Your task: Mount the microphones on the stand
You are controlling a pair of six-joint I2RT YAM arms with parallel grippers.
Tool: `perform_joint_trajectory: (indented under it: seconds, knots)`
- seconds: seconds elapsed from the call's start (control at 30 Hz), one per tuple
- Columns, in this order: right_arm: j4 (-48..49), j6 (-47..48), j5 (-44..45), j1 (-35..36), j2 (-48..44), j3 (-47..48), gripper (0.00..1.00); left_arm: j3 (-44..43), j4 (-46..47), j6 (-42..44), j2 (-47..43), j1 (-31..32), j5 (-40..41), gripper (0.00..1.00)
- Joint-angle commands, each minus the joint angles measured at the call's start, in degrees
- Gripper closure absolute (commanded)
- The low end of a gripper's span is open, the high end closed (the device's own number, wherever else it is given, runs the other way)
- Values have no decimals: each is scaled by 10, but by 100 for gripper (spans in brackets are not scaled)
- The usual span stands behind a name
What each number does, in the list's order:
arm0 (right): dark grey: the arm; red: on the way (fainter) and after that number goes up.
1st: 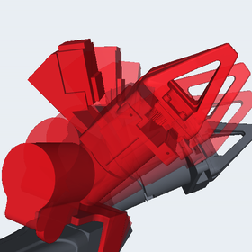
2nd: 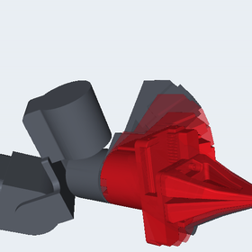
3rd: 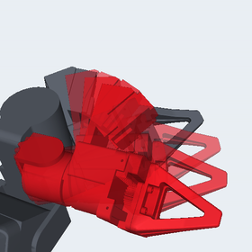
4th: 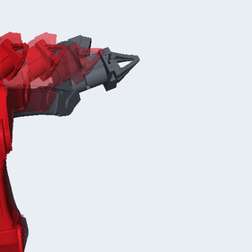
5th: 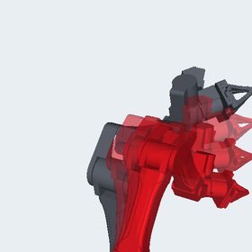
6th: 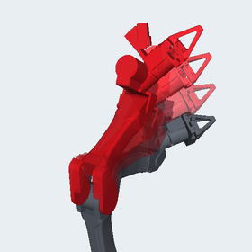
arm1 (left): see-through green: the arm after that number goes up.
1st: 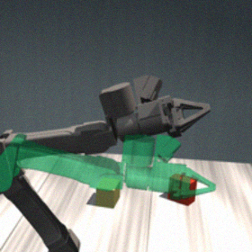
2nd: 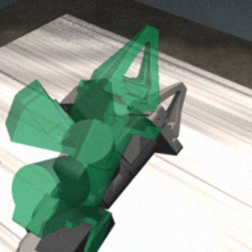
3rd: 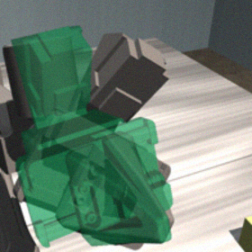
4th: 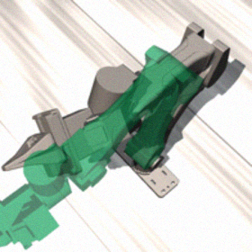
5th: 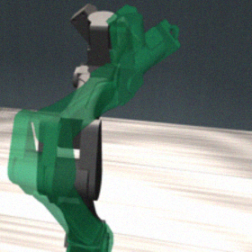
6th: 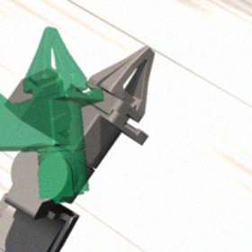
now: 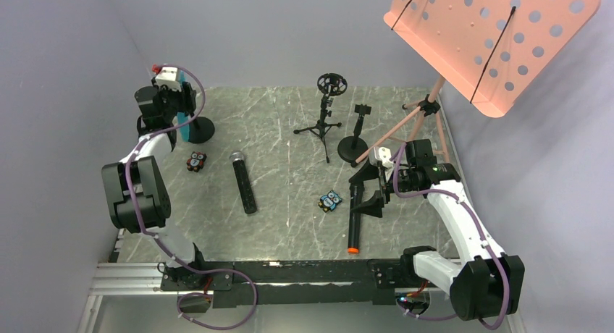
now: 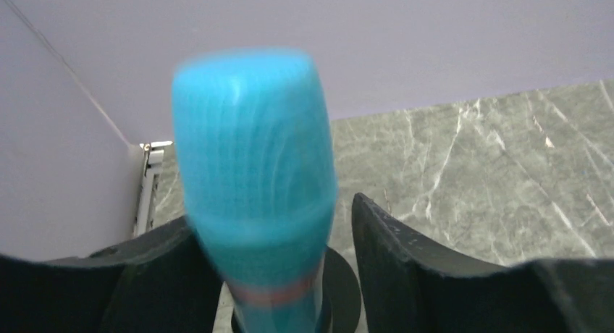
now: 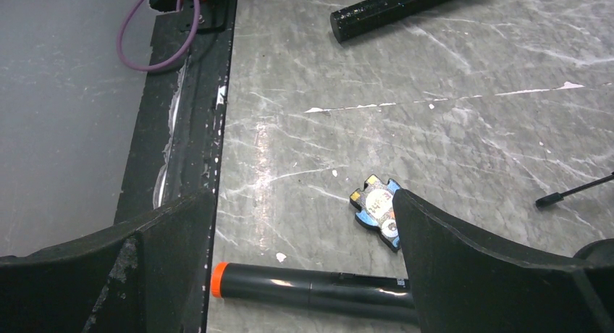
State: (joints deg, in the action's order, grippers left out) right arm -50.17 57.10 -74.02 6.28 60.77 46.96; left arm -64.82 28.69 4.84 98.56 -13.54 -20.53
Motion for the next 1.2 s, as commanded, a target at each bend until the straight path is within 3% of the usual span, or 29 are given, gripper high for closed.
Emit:
perform_joint_trajectory:
  seconds: [0.0,0.13,0.3,0.47,0.8,0.93,1.17]
  knots:
    - [0,27,-24,-4,-2,22,0,4,32,5,-52,2,-3,32]
    - [2,26,-22,-3,-4,21,0,11,21,11,-71,2,11,25]
    - [1,28,-17,-3,-4,21,0,28,2,2,-120,2,61,1]
    - [7,25,-9,-3,-9,20,0,43,-66,-43,-203,1,114,1]
    - [41,-8,14,-14,-44,12,0,152,-156,-250,-398,-9,108,1]
    - [63,-31,14,-30,-62,7,0,183,-227,-282,-463,-9,55,1]
    - [85,-53,0,-68,-79,-2,0,275,-215,-337,-535,-8,-134,1]
